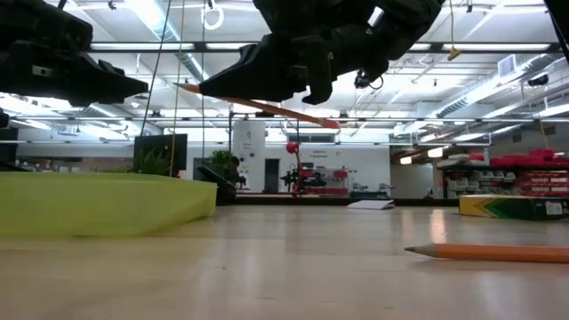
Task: Pack school essentials
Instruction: Put the orange pencil into the yellow pencil box
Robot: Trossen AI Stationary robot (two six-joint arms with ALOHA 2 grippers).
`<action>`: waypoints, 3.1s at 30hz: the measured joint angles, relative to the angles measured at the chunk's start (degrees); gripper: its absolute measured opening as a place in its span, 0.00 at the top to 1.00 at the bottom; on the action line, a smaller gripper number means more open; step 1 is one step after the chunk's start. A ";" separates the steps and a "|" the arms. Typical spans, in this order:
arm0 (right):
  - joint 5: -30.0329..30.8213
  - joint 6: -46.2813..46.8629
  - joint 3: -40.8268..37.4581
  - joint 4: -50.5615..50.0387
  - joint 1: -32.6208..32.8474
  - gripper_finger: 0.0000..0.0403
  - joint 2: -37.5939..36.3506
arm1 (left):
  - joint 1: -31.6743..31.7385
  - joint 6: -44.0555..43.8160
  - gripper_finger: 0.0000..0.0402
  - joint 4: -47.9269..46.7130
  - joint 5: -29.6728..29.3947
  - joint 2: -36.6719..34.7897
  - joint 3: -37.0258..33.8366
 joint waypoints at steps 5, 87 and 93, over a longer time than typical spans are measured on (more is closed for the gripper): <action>-0.99 -1.58 0.00 0.83 -0.08 0.91 0.00 | 0.00 0.02 0.91 0.00 0.02 0.01 0.00; -36.38 -39.91 44.85 -40.30 -4.21 0.91 29.77 | 0.00 0.02 0.90 0.01 0.02 1.13 -0.01; -34.12 -40.31 44.87 -41.69 -3.04 0.91 30.32 | -0.02 0.00 0.92 0.04 0.02 1.13 -0.02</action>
